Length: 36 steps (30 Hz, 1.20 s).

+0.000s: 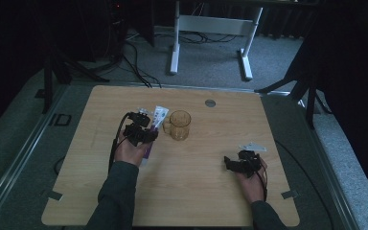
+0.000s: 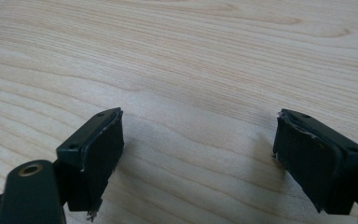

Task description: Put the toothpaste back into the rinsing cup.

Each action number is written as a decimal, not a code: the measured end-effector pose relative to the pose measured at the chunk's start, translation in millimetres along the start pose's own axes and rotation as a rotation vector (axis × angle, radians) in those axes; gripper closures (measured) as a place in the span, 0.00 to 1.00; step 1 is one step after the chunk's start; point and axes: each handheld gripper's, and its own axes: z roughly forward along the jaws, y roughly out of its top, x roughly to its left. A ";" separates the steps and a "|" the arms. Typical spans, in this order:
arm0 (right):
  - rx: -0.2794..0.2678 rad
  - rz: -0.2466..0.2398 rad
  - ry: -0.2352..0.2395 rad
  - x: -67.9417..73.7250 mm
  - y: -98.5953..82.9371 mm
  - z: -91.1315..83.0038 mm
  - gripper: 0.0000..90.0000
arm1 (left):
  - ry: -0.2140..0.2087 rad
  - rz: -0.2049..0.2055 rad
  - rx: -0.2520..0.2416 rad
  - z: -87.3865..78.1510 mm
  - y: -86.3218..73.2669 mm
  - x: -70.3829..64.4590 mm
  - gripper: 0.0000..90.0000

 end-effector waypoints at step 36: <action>0.000 -0.001 0.000 0.0 0.0 0.0 0.18 | 0.013 0.014 -0.088 -0.6 10.2 -1.3 0.80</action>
